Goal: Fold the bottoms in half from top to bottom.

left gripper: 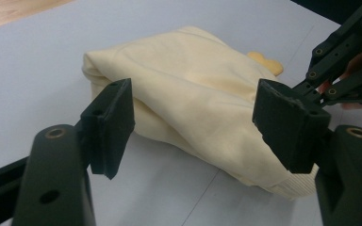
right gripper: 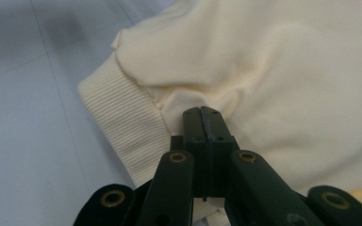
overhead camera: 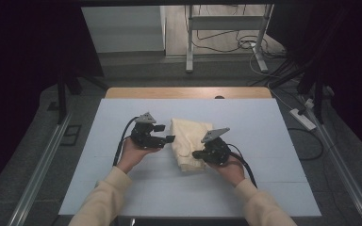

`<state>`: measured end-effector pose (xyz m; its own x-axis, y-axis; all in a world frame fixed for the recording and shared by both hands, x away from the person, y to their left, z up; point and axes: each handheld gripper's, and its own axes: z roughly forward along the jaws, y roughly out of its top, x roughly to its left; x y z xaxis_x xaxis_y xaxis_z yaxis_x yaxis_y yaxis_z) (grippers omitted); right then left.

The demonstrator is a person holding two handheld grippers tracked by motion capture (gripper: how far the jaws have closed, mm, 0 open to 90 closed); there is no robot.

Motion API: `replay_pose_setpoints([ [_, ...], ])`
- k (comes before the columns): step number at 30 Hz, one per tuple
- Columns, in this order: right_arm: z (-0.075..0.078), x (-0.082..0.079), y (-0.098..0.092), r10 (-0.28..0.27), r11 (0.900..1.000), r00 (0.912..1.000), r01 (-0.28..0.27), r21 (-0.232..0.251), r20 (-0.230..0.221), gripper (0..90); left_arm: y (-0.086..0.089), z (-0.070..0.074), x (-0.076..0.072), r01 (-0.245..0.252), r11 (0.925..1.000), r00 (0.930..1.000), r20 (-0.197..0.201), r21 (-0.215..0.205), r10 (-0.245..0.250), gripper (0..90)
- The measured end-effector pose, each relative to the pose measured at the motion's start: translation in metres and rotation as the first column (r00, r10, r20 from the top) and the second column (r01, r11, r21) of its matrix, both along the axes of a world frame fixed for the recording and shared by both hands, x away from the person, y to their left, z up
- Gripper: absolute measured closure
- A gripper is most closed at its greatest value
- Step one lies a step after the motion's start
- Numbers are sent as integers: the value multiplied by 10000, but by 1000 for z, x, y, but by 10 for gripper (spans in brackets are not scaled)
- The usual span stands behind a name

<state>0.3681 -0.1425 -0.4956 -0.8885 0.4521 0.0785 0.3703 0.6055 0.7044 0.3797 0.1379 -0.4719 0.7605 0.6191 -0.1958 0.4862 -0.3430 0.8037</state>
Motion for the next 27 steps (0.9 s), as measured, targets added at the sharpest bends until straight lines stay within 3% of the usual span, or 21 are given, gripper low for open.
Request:
replay_pose_setpoints([
  [8, 10, -4, 0, -143, 9995, 9988, 129, 294, 463, 890, 0, 1, -4, 86, 9999, 10000, -11, 56, -86, 300],
  [14, 26, -10, -8, -294, 9973, 9957, 234, 689, 875, 890, 1, 4, -11, 101, 9999, 9999, 47, 17, -101, 298],
  [19, 30, -13, -20, -501, 9958, 9953, 434, 811, 824, 889, 2, 3, -17, 78, 9998, 10000, 46, 177, -79, 298],
  [24, 26, -14, -31, -675, 9960, 9952, 630, 641, 712, 880, 6, 1, -23, 119, 9993, 9999, -39, 344, -117, 296],
  [27, 25, -15, -37, -786, 9953, 9949, 747, 618, 635, 809, 9, 1, -28, 41, 9993, 10000, -66, 369, -39, 293],
])
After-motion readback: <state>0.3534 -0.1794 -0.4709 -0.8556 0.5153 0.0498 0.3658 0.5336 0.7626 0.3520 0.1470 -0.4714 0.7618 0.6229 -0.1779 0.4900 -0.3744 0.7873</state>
